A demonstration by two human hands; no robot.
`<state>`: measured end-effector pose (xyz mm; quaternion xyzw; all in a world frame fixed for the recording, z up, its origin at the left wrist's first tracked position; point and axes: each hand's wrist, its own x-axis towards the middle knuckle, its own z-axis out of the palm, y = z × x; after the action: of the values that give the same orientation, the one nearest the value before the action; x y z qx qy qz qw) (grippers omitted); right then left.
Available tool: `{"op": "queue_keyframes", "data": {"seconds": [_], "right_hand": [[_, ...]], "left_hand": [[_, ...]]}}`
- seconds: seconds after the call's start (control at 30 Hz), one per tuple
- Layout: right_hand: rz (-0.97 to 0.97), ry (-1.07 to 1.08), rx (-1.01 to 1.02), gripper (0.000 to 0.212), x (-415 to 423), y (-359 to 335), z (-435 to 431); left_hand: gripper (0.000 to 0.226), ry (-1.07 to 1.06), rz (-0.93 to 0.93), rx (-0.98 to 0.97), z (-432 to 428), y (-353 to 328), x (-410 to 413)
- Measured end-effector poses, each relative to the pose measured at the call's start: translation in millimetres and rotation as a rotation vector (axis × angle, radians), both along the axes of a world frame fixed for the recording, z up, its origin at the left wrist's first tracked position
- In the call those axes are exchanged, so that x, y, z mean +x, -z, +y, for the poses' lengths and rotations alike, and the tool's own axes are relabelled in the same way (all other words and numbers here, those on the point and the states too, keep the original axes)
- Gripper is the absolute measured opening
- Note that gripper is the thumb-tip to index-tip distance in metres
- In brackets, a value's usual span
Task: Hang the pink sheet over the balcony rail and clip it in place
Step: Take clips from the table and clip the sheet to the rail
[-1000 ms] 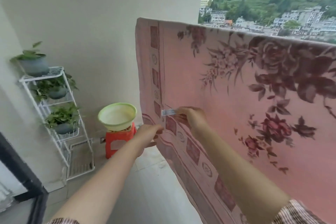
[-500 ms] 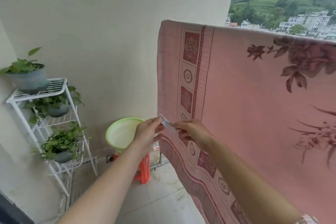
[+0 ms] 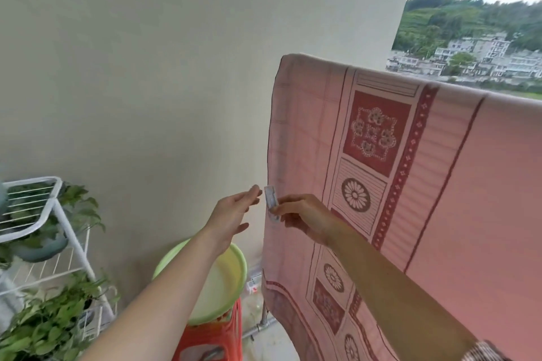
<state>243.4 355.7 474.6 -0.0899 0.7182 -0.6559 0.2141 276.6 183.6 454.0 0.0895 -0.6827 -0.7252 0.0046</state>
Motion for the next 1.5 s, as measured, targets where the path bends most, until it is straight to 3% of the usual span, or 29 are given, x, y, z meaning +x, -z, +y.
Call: {"op": "queue_keyframes", "data": {"seconds": [0.17,0.27,0.57,0.67,0.77,0.9,0.93,1.03,1.17,1.23,1.33,1.5], "right_hand": [[-0.079,0.082,-0.155,0.016,-68,0,-31],[-0.067,0.166,-0.099,0.028,-109,4,-53],[-0.045,0.449,0.065,0.028,-210,6,-128],[0.216,0.468,0.464,0.036,-229,-6,-138],[0.595,0.436,0.858,0.020,-241,-24,-129],[1.188,-0.108,1.535,0.025,-258,-48,-122],[1.221,-0.274,1.710,0.025,-265,-55,-125],[0.939,-0.489,2.058,0.007,-285,-85,-147],[0.381,-0.454,2.338,0.021,-311,-117,-168],[0.174,-0.406,2.353,0.037,-323,-122,-171],[0.023,-0.353,2.239,0.037,-333,-123,-164],[0.039,-0.285,2.060,0.028,-334,-128,-157]], "left_hand": [[0.037,0.051,-0.073,0.020,-30,17,-65],[0.042,0.139,-0.084,0.068,-50,21,-108],[0.029,0.355,-0.052,0.085,-131,26,-249],[0.029,0.385,-0.068,0.125,-144,32,-291],[0.025,0.335,-0.147,0.244,-144,46,-325],[0.019,0.310,-0.237,0.392,-121,65,-351],[0.020,0.318,-0.253,0.422,-114,68,-355],[0.024,0.374,-0.267,0.474,-93,69,-366],[0.024,0.480,-0.240,0.489,-81,65,-377],[0.023,0.519,-0.222,0.492,-80,62,-381],[0.038,0.579,-0.183,0.485,-86,59,-387],[0.037,0.667,-0.099,0.420,-98,52,-394]]}}
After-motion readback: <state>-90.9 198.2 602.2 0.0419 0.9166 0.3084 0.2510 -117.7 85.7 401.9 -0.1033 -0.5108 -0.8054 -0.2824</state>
